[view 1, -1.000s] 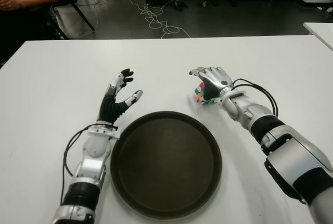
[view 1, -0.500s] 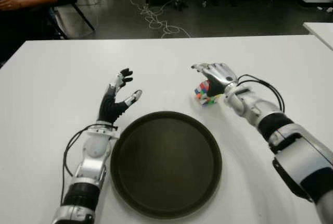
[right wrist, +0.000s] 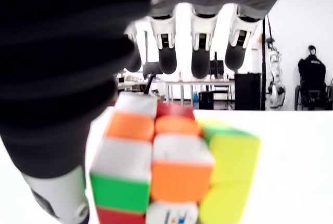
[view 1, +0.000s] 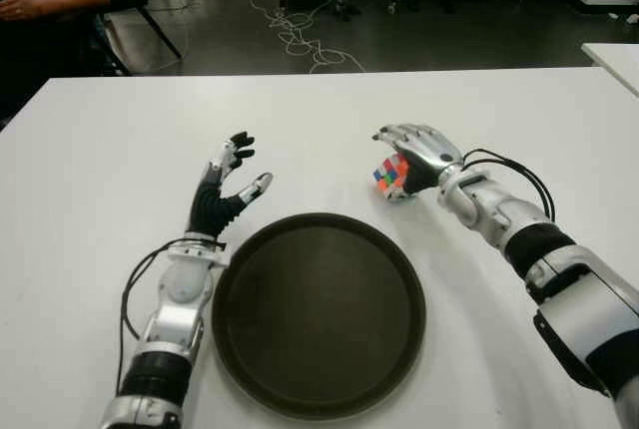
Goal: Pick up the Rubik's Cube and put it in the plate
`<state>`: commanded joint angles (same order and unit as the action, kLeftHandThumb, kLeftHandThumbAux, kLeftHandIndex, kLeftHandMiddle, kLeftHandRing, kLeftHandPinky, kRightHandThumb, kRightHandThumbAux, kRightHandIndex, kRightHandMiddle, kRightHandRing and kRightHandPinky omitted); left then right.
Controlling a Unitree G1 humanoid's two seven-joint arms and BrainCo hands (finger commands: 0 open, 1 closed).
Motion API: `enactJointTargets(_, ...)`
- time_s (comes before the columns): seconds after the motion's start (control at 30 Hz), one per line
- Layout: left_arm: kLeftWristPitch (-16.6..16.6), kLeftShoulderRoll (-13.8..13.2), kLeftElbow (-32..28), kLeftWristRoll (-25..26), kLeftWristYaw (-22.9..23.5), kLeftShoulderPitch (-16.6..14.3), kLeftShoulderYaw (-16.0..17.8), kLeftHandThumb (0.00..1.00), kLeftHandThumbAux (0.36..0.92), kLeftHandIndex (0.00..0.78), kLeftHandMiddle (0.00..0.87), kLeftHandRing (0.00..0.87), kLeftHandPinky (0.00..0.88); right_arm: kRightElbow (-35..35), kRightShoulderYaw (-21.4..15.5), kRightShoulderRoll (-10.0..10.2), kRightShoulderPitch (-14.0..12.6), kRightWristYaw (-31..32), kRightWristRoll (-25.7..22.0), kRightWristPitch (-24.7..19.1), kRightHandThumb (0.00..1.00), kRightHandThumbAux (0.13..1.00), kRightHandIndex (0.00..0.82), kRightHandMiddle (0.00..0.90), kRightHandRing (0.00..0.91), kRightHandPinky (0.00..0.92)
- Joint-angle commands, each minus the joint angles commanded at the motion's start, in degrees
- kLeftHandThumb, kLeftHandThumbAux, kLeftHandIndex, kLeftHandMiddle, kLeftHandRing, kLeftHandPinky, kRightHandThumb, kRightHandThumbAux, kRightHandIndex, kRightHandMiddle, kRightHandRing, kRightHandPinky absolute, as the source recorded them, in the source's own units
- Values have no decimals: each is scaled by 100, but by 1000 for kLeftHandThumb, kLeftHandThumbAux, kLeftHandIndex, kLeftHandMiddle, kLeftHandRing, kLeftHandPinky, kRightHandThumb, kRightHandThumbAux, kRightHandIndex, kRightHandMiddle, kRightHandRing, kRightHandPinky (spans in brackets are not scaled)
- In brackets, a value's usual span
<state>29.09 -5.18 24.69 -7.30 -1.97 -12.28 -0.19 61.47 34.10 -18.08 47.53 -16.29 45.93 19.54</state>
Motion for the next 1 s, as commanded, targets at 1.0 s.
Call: enactJointTargets(1.0, -15, 31, -12, 60, 7, 0, 18, 80, 579, 90, 166, 160, 111, -12, 33, -84, -100, 136, 73, 180, 0, 791, 79, 100, 102, 90)
